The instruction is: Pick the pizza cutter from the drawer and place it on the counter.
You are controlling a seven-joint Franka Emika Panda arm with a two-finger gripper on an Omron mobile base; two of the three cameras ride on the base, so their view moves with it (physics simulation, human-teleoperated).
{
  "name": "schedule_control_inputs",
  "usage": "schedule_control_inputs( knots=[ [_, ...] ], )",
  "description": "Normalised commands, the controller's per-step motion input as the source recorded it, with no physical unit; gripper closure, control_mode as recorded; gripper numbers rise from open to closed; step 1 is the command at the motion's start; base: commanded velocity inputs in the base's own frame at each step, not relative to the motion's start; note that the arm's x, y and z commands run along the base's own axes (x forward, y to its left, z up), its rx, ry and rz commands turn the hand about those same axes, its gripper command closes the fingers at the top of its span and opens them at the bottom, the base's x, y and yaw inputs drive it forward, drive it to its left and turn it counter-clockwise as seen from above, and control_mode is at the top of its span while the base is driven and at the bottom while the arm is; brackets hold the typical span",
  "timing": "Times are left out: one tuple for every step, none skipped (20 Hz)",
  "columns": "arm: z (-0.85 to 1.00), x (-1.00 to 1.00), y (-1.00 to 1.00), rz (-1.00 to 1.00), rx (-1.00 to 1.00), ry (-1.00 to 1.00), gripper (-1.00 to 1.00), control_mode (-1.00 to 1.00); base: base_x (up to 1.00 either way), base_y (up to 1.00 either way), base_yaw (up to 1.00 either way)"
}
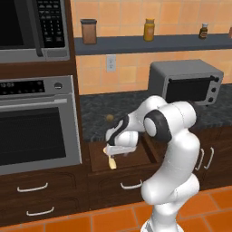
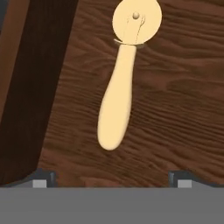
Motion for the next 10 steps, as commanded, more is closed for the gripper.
schedule_control_inputs(
  knots=[
    [-0.49, 0.33, 0.02, 0.00, 0.00, -0.01, -1.00, -1.00, 0.00, 0.00, 0.00],
    [-0.47, 0.36, 0.08, 0.00, 0.00, 0.00, -1.00, -1.00, 0.00, 0.00, 0.00],
    [-0.46, 0.37, 0.09, 0.00, 0.00, -0.01, -1.00, -1.00, 0.00, 0.00, 0.00],
    [-0.43, 0.37, 0.14, 0.00, 0.00, 0.00, -1.00, -1.00, 0.00, 0.00, 0.00],
    [-0.38, 0.36, 0.17, 0.00, 0.00, 0.00, -1.00, -1.00, 0.00, 0.00, 0.00],
    [-0.33, 0.35, 0.19, 0.00, 0.00, 0.00, -1.00, -1.00, 0.00, 0.00, 0.00],
    [-0.34, 0.34, 0.21, 0.00, 0.00, 0.00, -1.00, -1.00, 0.00, 0.00, 0.00],
    [-0.34, 0.34, 0.21, 0.00, -0.01, 0.00, -1.00, -1.00, 0.00, 0.00, 0.00],
    [-0.36, 0.34, 0.17, 0.00, -0.01, 0.00, -1.00, -1.00, 0.00, 0.00, 0.00],
    [-0.42, 0.32, 0.16, 0.00, -0.02, 0.00, -1.00, -1.00, 0.00, 0.00, 0.00]
  ],
)
